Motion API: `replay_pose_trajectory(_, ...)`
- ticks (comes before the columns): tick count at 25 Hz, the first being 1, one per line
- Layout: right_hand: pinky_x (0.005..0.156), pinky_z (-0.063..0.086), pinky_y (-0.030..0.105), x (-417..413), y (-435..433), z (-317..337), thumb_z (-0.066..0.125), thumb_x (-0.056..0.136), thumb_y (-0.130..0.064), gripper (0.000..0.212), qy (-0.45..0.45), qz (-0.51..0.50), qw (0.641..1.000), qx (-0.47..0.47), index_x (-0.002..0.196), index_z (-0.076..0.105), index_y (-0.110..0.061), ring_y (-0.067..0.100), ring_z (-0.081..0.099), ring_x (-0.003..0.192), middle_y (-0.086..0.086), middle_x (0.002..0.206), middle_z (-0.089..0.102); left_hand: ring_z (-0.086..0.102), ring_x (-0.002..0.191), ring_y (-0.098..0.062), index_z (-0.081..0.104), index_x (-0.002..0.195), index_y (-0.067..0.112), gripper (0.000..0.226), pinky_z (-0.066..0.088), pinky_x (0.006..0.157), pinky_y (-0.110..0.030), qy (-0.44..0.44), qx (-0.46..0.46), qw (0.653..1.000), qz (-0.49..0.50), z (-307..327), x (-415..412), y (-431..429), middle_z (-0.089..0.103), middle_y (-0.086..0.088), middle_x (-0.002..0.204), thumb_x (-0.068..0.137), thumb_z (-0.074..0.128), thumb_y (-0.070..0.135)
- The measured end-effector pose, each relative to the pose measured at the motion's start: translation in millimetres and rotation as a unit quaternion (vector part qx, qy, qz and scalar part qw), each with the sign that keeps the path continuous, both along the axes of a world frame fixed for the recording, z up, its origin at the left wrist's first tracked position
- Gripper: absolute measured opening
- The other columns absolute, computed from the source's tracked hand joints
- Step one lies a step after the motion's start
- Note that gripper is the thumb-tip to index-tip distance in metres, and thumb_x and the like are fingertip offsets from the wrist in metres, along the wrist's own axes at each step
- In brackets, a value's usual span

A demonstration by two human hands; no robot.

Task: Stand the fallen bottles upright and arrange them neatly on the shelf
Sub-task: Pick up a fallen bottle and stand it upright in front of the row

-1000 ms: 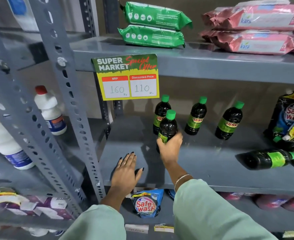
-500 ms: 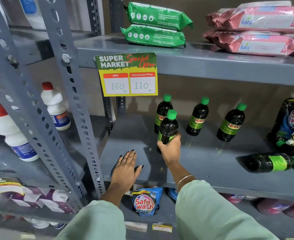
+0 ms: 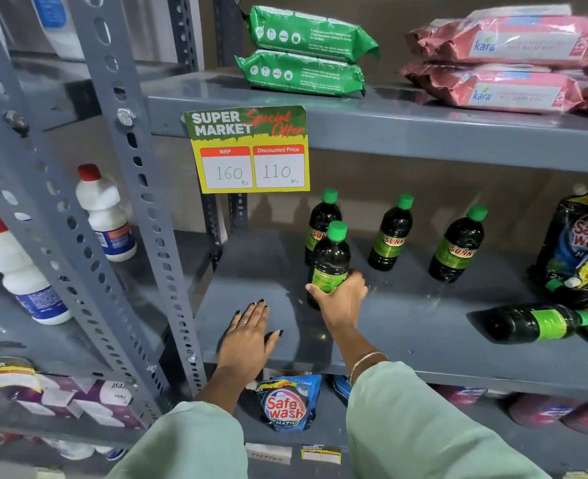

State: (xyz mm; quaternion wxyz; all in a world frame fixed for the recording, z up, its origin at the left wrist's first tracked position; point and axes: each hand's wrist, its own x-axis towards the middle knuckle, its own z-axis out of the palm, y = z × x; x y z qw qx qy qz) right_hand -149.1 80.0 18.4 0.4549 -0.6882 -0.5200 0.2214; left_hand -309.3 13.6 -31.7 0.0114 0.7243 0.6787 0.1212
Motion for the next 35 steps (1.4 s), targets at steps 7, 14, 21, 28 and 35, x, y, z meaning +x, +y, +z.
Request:
replay_pose_trajectory(7, 0.088, 0.047, 0.042, -0.7, -1.1, -2.3, 0.079, 0.066, -0.015, 0.062, 0.064, 0.019, 0.998, -0.009, 0.115, 0.042, -0.007, 0.029, 0.049, 0.113, 0.014, 0.114, 0.053, 0.018, 0.139, -0.018, 0.022, 0.142, 0.01, 0.089, 0.006, 0.111, -0.032, -0.008, -0.003, 1.0, -0.004, 0.3, -0.6, -0.9, 0.023, -0.006, 0.151, 0.073, -0.008, 0.058)
replay_pose_trajectory(14, 0.089, 0.049, 0.045, -4.6, -1.9, -3.9, 0.076, 0.067, -0.012, 0.06, 0.064, 0.019, 0.998, -0.009, 0.115, 0.041, -0.007, 0.032, 0.05, 0.111, 0.014, 0.111, 0.052, 0.03, 0.134, -0.021, 0.033, 0.137, 0.008, 0.107, 0.013, 0.109, -0.035, -0.009, 0.006, 1.0, 0.001, -4.5, -1.1, 0.7, 0.035, -0.008, 0.146, 0.071, -0.025, 0.067)
replay_pose_trajectory(21, 0.091, 0.048, 0.047, -6.3, -1.0, -5.1, 0.078, 0.065, -0.016, 0.067, 0.042, 0.018, 0.999, 0.002, 0.119, 0.039, -0.005, 0.031, 0.046, 0.112, 0.015, 0.113, 0.049, 0.015, 0.139, -0.017, 0.019, 0.143, 0.012, 0.119, 0.005, 0.111, -0.031, -0.003, -0.005, 1.0, 0.0, -0.3, -1.6, 0.0, 0.02, -0.004, 0.152, 0.055, -0.038, 0.068)
replay_pose_trajectory(28, 0.088, 0.05, 0.042, -3.4, 0.8, -2.9, 0.082, 0.066, -0.017, 0.064, 0.055, 0.013, 0.998, -0.005, 0.115, 0.042, -0.008, 0.027, 0.051, 0.11, 0.012, 0.115, 0.052, 0.012, 0.14, -0.016, 0.016, 0.143, 0.012, 0.096, 0.002, 0.111, -0.03, 0.001, -0.007, 1.0, -0.002, 1.5, -1.0, 0.1, 0.016, -0.003, 0.153, 0.068, -0.017, 0.063)
replay_pose_trajectory(35, 0.09, 0.048, 0.039, -2.2, -0.9, -4.0, 0.081, 0.068, -0.018, 0.064, 0.055, 0.025, 0.998, -0.003, 0.118, 0.042, -0.009, 0.027, 0.052, 0.112, 0.011, 0.116, 0.052, 0.014, 0.139, -0.017, 0.018, 0.143, 0.012, 0.092, 0.005, 0.112, -0.031, 0.001, -0.002, 1.0, -0.009, -0.8, -1.4, 0.6, 0.018, -0.004, 0.153, 0.07, -0.011, 0.059)
